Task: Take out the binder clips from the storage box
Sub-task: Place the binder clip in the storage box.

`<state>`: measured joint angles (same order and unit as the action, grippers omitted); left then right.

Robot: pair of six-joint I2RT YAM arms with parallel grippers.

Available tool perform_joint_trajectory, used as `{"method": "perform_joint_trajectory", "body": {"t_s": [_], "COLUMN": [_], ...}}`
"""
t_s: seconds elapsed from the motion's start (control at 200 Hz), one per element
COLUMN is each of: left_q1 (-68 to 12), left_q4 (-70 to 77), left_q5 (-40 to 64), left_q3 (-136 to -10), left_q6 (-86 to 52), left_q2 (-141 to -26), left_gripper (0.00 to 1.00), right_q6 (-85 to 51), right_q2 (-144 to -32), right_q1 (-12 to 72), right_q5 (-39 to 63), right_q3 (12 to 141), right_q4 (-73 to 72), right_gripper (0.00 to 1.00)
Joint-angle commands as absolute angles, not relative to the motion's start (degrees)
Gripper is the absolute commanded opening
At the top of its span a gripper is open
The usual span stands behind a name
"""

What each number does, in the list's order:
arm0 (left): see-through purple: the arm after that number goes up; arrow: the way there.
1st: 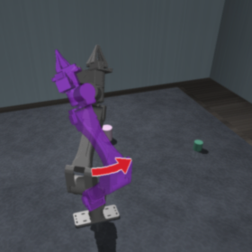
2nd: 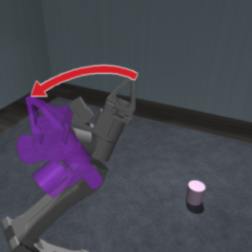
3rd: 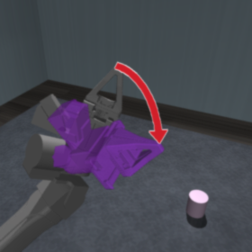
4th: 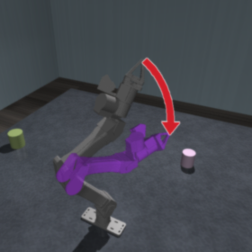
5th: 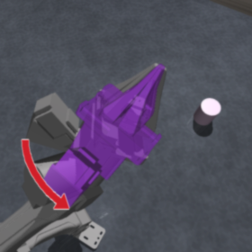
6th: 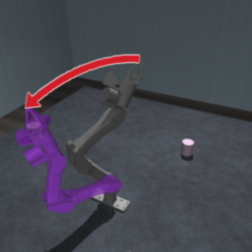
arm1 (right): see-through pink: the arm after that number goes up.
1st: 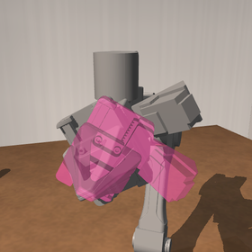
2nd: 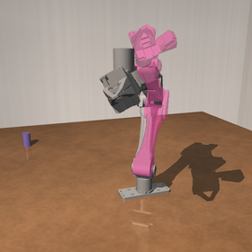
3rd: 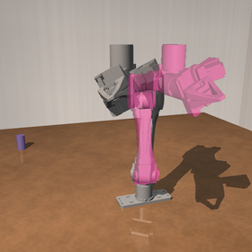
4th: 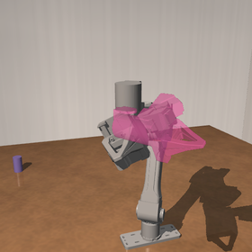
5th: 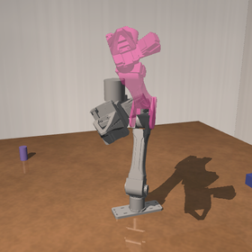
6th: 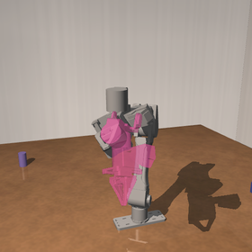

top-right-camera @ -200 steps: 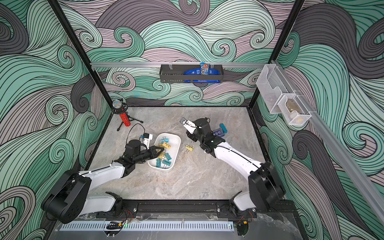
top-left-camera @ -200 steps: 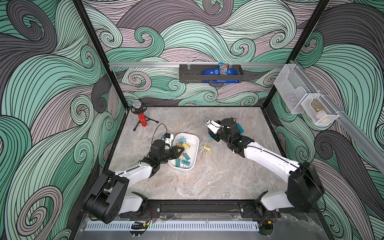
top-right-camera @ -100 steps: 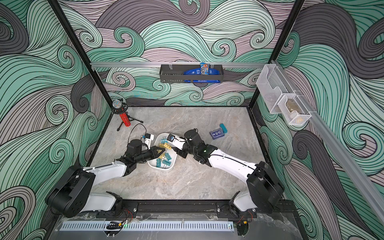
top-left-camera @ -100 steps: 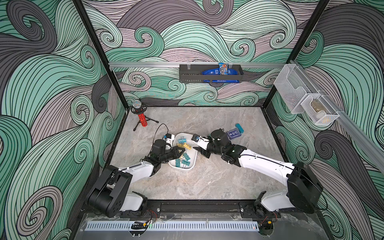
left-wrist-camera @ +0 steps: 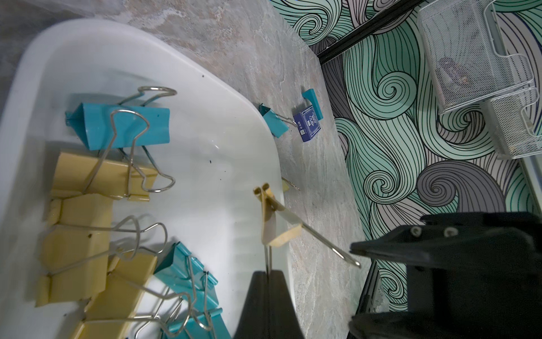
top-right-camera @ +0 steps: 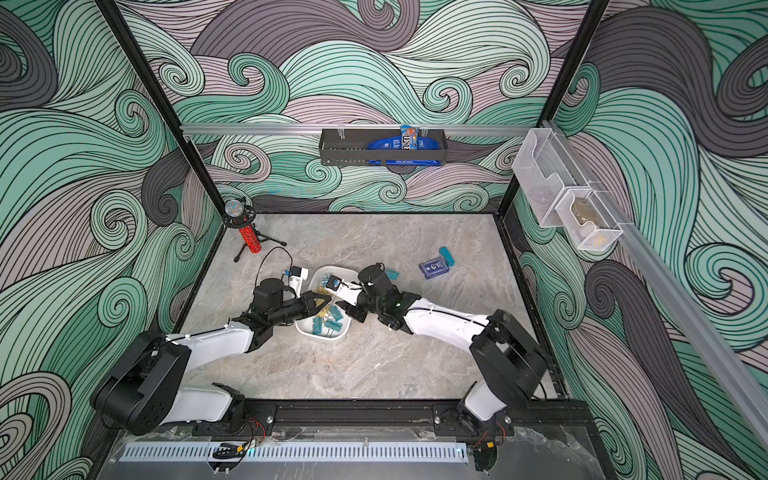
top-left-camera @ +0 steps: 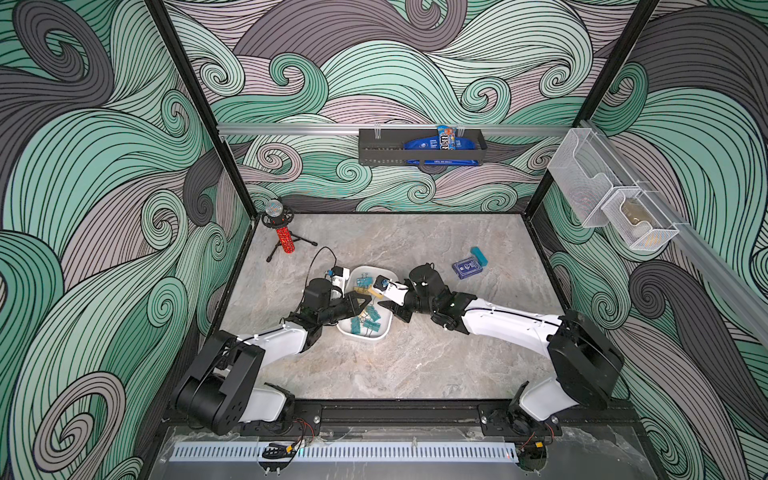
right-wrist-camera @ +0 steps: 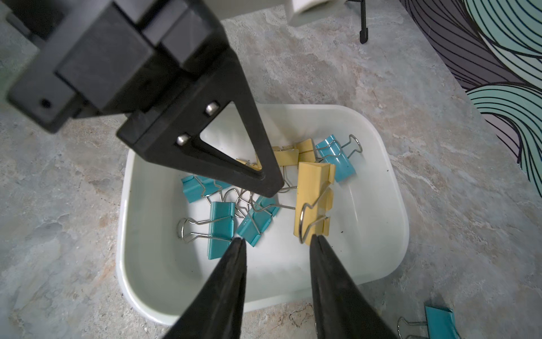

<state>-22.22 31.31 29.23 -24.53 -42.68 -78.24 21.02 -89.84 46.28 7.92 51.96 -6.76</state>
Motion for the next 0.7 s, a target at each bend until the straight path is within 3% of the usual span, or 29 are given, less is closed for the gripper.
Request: {"method": "perform_joint_trajectory", "body": {"t_s": [0.0,0.51,0.695], "left_q1": [-22.3,-22.5,-22.5], "left_q4": [33.2,33.0,32.8], "left_q5": [30.7,31.2,31.3], "left_q3": [-25.5,-25.1,-25.0], "left_q6": [-43.1,-43.1,-43.1], "left_q2": [-78.5,-78.6,-78.5], "left_gripper": [0.00,0.00,0.01], "right_q6": [20.2,19.9,19.9], "right_q2": [-91.0,-92.9,-94.2], "right_q1": [46.7,47.4,47.6], "right_q5": [7.5,3.0,3.7], "right_q3": [53.4,54.3,55.0], "right_q4": [-9.0,-12.3,-12.6], "right_gripper": [0.37,0.33,0.20]}}
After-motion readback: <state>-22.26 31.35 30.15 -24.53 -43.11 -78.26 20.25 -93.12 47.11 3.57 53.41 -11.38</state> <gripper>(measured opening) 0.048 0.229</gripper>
